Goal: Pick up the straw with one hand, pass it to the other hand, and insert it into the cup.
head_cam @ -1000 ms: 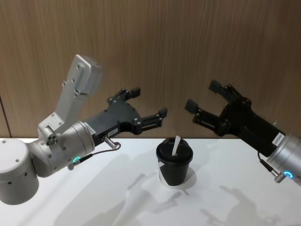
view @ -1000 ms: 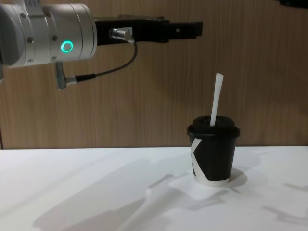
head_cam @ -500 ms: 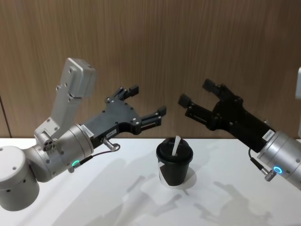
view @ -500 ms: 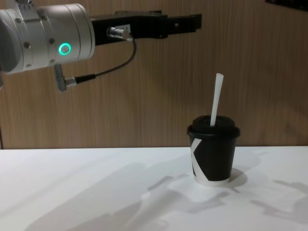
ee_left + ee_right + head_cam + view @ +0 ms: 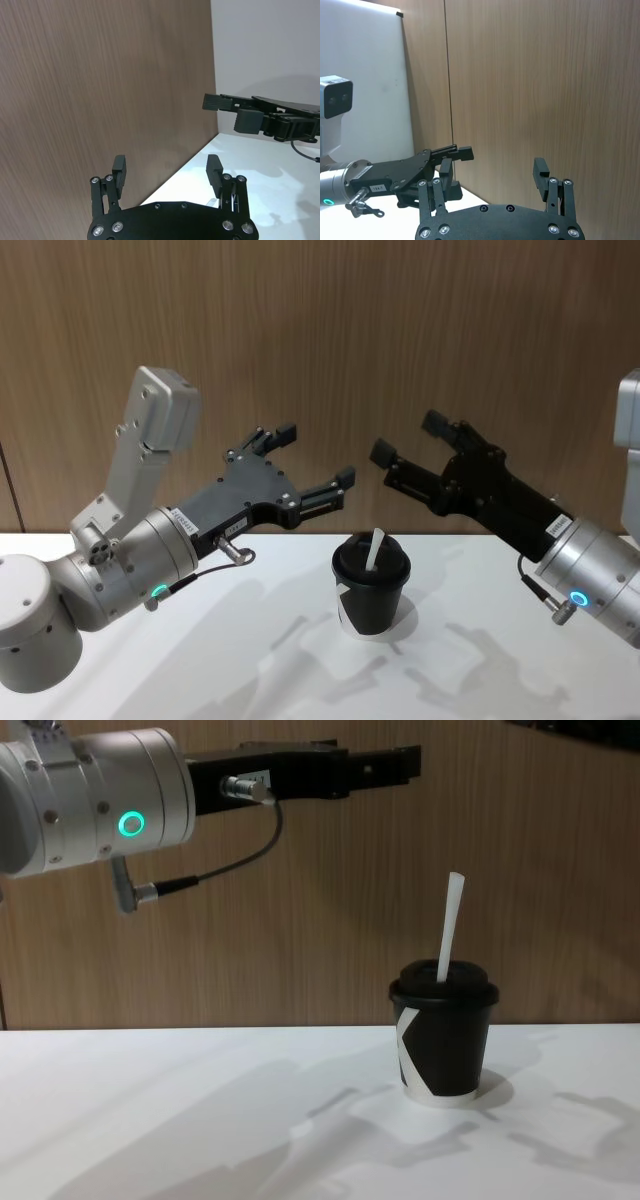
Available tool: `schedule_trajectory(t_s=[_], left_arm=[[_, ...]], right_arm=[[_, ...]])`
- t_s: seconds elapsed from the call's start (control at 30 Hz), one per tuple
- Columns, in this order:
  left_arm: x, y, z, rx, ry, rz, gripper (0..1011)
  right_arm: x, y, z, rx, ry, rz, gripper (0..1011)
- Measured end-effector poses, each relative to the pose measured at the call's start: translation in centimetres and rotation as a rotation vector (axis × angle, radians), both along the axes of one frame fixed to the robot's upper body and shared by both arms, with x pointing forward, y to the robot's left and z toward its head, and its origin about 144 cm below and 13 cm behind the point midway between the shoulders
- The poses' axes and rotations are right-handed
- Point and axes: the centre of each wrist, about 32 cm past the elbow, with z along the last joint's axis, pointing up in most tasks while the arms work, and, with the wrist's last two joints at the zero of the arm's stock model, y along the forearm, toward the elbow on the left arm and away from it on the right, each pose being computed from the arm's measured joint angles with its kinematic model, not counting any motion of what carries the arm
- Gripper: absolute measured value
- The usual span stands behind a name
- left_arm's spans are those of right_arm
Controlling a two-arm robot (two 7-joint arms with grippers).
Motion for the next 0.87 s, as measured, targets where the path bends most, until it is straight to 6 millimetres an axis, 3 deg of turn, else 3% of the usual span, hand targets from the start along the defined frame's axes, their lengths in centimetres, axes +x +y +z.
schedule_trajectory(t_s=[0.87], left_arm=[[-0.08,0.03,-0.06,-0.006,-0.001,-0.006,1003]], right_arm=[[0.08,0.25,0.01,0.003,0.010,0.000,1001]])
